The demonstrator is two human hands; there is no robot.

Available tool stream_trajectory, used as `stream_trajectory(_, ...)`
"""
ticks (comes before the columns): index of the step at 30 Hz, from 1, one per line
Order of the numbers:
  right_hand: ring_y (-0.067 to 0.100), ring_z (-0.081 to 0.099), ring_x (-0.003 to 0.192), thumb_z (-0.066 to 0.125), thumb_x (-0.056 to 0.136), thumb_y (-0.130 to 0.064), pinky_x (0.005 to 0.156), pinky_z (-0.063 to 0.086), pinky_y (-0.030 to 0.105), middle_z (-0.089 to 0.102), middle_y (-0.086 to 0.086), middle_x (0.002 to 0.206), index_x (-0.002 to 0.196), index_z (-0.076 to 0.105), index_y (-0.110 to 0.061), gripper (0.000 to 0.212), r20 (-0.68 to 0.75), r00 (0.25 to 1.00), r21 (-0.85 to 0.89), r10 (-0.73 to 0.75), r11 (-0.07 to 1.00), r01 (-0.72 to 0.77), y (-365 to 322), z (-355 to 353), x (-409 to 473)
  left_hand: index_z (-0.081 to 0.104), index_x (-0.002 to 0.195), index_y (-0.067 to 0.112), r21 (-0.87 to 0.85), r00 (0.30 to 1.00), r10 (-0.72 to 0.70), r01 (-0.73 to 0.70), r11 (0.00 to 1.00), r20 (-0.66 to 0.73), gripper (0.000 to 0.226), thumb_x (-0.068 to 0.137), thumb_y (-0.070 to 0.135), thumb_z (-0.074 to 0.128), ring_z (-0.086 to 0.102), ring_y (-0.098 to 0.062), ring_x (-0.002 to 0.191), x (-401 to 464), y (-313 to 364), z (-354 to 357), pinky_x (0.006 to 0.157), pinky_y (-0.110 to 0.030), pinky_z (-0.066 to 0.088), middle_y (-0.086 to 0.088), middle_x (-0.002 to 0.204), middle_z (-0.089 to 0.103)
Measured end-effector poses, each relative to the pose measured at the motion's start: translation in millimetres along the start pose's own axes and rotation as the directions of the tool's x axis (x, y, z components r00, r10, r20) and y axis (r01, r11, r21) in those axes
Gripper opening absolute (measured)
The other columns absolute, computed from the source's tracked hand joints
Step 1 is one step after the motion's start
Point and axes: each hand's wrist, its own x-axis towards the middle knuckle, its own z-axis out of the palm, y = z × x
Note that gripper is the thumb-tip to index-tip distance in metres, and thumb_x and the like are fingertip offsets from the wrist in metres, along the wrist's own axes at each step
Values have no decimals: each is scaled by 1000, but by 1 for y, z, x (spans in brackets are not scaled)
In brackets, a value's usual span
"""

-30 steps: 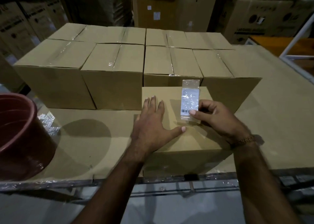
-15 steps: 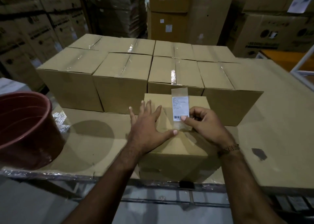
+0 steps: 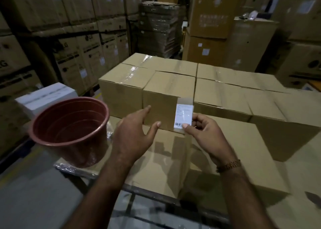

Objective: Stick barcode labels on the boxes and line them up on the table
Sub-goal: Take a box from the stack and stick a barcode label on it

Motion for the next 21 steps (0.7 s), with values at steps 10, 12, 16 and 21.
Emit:
stream_trajectory(10, 6, 54, 68, 52, 101, -1, 65, 43, 22, 71, -8, 83, 110, 76, -13, 28, 16, 995, 27, 101, 994, -101, -5, 196, 44, 77, 116, 27, 25, 990, -103, 106, 994, -92, 27, 94, 41, 74, 71, -11, 96, 40, -172, -127, 85, -32, 56, 11, 107, 77)
stream_trajectory(12, 0, 63, 68, 50, 104, -3, 64, 46, 15, 75, -15, 85, 113, 76, -16, 31, 31, 994, -2, 105, 995, -105, -8, 235, 51, 78, 117, 27, 41, 981, -153, 159, 986, -116, 26, 94, 39, 75, 71, -16, 96, 43, -215, -143, 85, -34, 56, 6, 107, 77)
stream_trajectory(16, -3, 75, 87, 50, 108, -7, 71, 55, 12, 80, -13, 100, 112, 73, -30, 33, 40, 994, -43, 102, 994, -100, -21, 297, 60, 77, 120, 22, 93, 964, -254, 261, 961, -80, 30, 94, 38, 76, 68, -23, 101, 50, -285, -162, 86, -37, 54, -1, 110, 75)
stream_trajectory(21, 7, 77, 98, 60, 103, -17, 91, 64, 39, 80, -12, 113, 113, 78, -28, 24, 25, 996, -178, 89, 981, -83, -17, 347, 69, 72, 127, 17, 79, 967, -253, 251, 965, 21, 37, 97, 39, 73, 63, -20, 109, 62, -335, -159, 91, -34, 46, -4, 120, 71)
